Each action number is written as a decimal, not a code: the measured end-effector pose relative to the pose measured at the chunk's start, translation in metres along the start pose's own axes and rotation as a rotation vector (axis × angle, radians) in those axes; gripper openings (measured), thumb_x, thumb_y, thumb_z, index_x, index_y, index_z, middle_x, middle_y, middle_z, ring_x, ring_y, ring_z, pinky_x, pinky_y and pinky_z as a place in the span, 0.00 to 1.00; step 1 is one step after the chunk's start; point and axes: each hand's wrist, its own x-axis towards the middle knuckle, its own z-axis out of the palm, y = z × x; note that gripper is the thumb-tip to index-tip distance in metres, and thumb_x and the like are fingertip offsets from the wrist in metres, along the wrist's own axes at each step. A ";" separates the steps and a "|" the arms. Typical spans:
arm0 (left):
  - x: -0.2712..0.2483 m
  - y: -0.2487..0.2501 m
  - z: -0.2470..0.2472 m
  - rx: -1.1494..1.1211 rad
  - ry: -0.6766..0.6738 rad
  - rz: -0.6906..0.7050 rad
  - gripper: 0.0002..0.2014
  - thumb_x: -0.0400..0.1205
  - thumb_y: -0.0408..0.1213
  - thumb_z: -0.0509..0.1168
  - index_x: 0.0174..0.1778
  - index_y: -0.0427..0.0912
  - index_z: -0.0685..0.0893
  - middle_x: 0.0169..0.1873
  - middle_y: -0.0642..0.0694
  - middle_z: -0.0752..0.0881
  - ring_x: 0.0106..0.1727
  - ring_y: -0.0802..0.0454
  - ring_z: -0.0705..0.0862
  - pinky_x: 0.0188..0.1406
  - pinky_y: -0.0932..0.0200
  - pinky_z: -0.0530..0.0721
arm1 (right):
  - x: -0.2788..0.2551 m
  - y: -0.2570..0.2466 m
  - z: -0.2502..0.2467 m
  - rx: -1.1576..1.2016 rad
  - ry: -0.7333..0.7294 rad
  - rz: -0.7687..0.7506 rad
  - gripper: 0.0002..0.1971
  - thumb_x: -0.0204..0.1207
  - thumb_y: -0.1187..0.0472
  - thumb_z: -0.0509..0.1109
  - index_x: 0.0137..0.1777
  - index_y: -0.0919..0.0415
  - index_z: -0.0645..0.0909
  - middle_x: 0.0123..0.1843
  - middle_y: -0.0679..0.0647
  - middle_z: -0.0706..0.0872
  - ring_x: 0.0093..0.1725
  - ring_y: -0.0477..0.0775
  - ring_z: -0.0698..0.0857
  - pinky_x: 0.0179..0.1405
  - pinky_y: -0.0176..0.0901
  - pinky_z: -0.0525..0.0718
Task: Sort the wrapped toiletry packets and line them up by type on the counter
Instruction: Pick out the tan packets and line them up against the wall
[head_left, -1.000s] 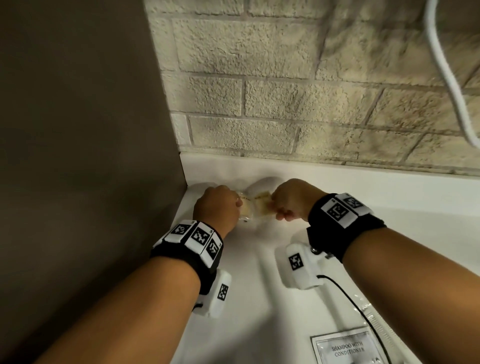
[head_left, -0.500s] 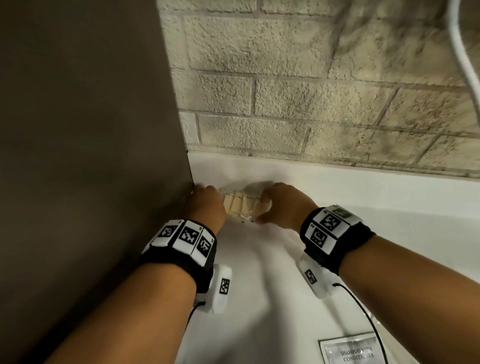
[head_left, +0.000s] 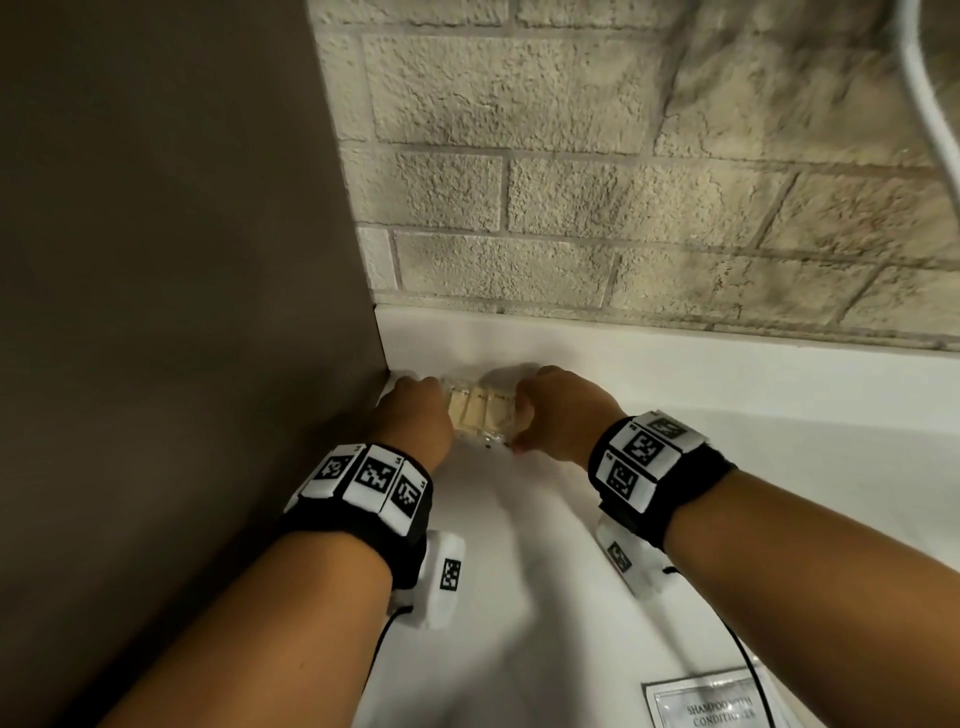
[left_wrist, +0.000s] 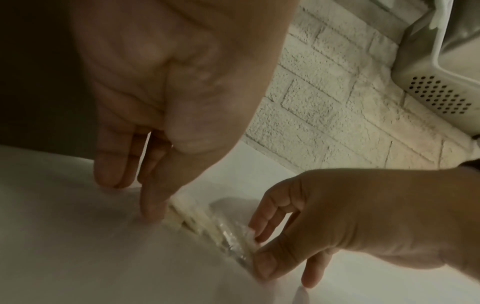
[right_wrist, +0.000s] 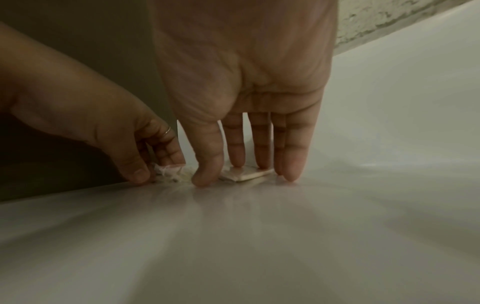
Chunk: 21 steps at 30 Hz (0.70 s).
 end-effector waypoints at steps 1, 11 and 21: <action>0.000 -0.001 0.002 -0.014 -0.001 0.014 0.18 0.78 0.27 0.61 0.64 0.41 0.80 0.65 0.38 0.77 0.65 0.38 0.79 0.64 0.47 0.81 | 0.001 0.000 0.000 -0.004 0.000 0.000 0.29 0.66 0.51 0.80 0.68 0.49 0.79 0.65 0.51 0.80 0.63 0.57 0.82 0.60 0.49 0.82; 0.004 0.007 0.006 -0.109 0.044 0.017 0.34 0.60 0.50 0.83 0.61 0.43 0.82 0.62 0.42 0.78 0.63 0.42 0.80 0.62 0.45 0.82 | 0.005 0.000 0.002 -0.041 -0.011 0.012 0.29 0.64 0.47 0.80 0.66 0.53 0.82 0.64 0.54 0.81 0.61 0.58 0.83 0.59 0.52 0.84; -0.004 -0.001 -0.002 -0.107 0.000 -0.063 0.29 0.70 0.33 0.76 0.68 0.43 0.78 0.70 0.42 0.73 0.69 0.40 0.77 0.67 0.44 0.79 | 0.003 0.006 -0.002 0.006 -0.032 -0.017 0.30 0.65 0.51 0.81 0.68 0.53 0.79 0.66 0.51 0.78 0.63 0.55 0.81 0.61 0.47 0.81</action>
